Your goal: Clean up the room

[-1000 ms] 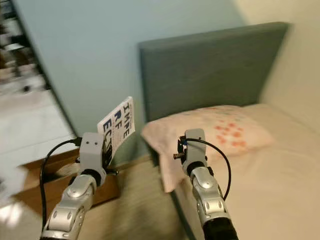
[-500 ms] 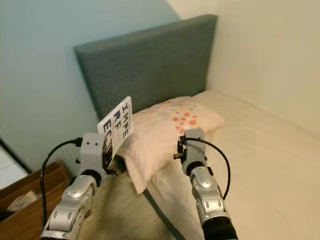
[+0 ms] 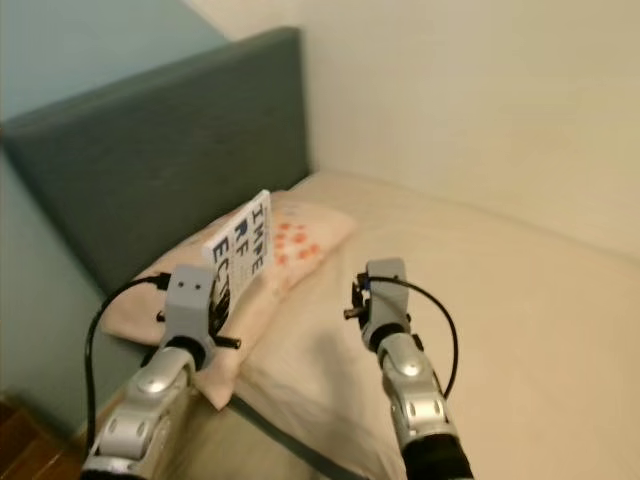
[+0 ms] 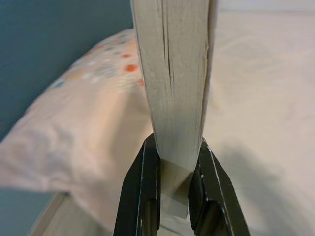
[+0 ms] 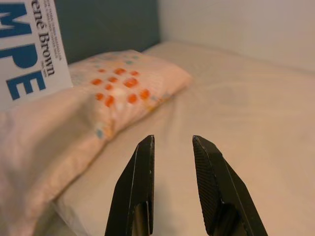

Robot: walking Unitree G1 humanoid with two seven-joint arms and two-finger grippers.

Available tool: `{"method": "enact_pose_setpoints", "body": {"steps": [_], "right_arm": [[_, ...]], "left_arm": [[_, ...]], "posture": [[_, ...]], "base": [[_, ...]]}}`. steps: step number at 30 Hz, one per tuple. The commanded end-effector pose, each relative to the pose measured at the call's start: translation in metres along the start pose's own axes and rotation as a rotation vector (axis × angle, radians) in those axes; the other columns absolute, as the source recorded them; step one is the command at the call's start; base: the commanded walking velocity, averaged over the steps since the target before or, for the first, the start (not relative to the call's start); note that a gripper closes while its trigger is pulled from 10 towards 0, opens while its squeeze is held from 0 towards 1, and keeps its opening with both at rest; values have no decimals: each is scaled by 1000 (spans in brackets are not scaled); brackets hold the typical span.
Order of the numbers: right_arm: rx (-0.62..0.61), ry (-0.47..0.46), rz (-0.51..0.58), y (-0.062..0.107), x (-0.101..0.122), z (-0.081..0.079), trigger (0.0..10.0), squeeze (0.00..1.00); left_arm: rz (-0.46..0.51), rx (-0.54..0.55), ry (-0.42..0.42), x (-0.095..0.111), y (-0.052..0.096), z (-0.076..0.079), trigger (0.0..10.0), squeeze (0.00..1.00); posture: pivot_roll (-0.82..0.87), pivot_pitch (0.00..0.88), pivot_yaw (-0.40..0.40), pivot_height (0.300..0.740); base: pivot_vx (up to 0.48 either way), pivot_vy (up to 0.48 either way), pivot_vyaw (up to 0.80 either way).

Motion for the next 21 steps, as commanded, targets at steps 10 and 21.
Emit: {"method": "enact_pose_setpoints", "body": {"steps": [10,21], "right_arm": [[3,-9,-32,2,-7,0,10000,0],[3,-3,-40,3,-8,1,10000,0]], "left_arm": [[-13,16,31,-2,-2,-2,10000,0],[-46,28,45,-9,-3,-1,10000,0]], "posture": [[-40,81,32,740],[-45,90,30,740]], "base": [[0,0,-800],[0,0,-800]]}}
Point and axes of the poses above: a point about 5 cm out from each wrist's last joint towards the gripper, its own y axis pointing back from the gripper into the wrist, its own x axis along the axis of the wrist's last joint, z = x × y, the point moved 3 cm from there along -y, pointing out of the wrist towards the gripper, and after that the axes turned 2 degrees about y, right-handed, at the moved point
